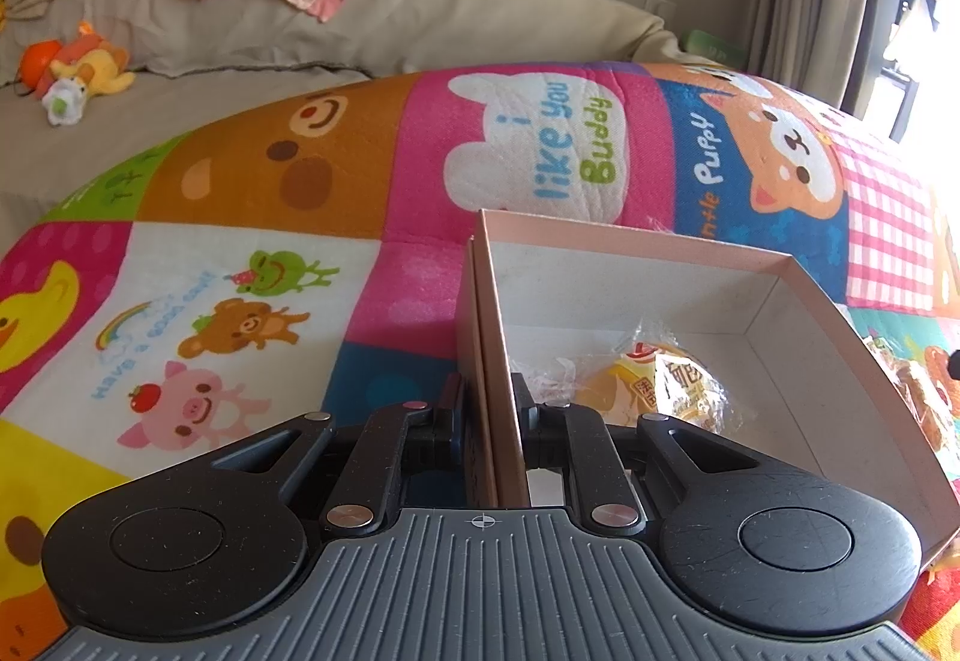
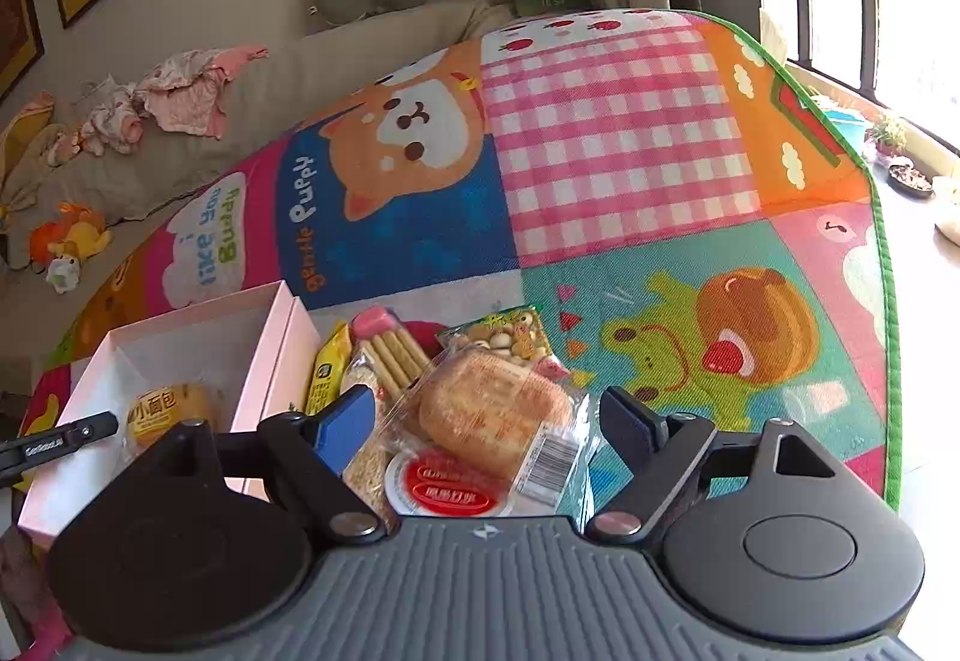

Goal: Organize objects
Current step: 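Grasp the large wrapped bread loaf with the right tool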

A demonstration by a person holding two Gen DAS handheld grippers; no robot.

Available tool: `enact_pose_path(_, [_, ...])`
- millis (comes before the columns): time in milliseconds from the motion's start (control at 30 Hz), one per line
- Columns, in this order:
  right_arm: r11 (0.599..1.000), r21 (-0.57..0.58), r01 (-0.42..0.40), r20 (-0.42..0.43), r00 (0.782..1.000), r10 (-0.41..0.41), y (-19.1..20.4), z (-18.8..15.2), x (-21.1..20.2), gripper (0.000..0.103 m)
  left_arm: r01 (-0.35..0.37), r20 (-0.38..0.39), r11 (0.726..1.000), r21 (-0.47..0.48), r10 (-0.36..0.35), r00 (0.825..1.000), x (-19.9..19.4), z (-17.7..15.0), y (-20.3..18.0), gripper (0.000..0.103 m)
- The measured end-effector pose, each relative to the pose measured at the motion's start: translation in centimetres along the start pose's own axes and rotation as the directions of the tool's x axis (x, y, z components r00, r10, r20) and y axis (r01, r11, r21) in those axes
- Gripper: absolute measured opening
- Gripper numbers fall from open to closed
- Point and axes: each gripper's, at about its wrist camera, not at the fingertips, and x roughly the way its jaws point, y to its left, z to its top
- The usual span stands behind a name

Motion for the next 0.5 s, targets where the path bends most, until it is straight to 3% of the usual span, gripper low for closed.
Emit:
enact_pose_path(100, [0.998,0.034,0.045,-0.035,0.998,-0.044,-0.5,1.2,2.9,0.085,0.006,-0.002,1.000,-0.005,-0.006,1.000,0.0,0.0,0.2,0.016])
enact_pose_path(200, [0.990,0.136,0.047,-0.069,0.997,-0.037,-1.8,1.6,4.8,0.085,0.009,-0.003,1.000,-0.008,-0.009,1.000,0.1,0.0,0.3,0.016])
enact_pose_path(300, [0.980,0.200,-0.016,-0.115,0.993,0.040,-2.4,0.8,4.8,0.079,0.009,-0.003,1.000,-0.007,-0.009,1.000,0.1,0.0,0.3,0.016])
enact_pose_path(367, [0.981,0.182,-0.065,-0.139,0.986,0.091,-1.6,-0.2,3.8,0.079,0.009,-0.003,1.000,-0.008,-0.009,1.000,0.1,0.0,0.3,0.016])
enact_pose_path(500, [0.963,0.157,-0.217,-0.192,0.950,0.245,-0.4,-2.3,0.7,0.079,0.009,-0.003,1.000,-0.008,-0.009,1.000,0.1,0.0,0.3,0.016])
